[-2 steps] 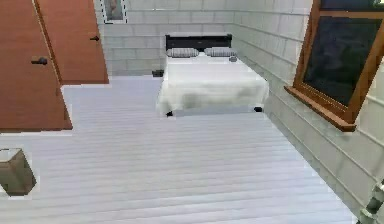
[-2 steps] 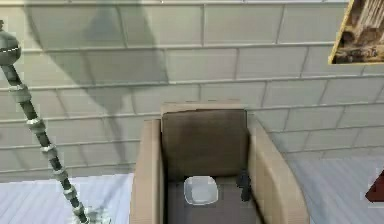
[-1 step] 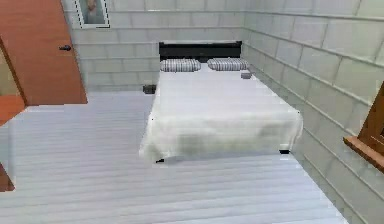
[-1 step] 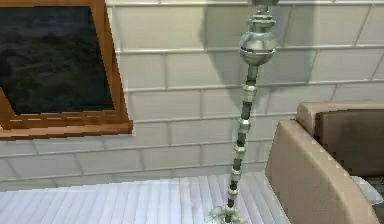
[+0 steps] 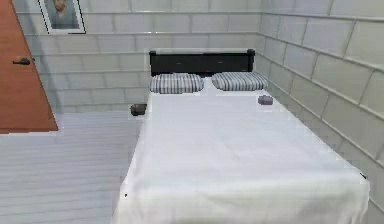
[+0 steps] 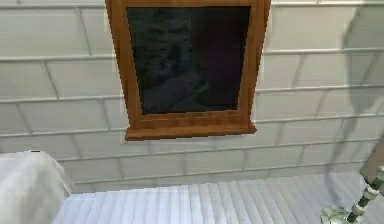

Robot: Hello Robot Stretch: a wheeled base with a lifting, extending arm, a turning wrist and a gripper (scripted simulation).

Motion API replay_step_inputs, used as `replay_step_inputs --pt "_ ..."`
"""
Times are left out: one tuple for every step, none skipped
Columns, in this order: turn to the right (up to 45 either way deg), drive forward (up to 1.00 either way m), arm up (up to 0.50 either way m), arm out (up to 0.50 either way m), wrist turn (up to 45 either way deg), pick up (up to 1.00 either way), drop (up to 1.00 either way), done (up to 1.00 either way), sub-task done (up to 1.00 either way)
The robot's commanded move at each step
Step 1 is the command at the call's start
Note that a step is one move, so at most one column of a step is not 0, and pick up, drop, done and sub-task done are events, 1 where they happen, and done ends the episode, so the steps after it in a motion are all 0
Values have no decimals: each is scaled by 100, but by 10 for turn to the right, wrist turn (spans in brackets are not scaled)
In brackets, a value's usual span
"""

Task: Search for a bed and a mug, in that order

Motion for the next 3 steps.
replay_step_inputs --pt "0 0 0 0 0 0 0 0 100" --pt "-450 0 0 0 0 0 0 0 0" --pt "-240 0 0 0 0 0 0 0 0"
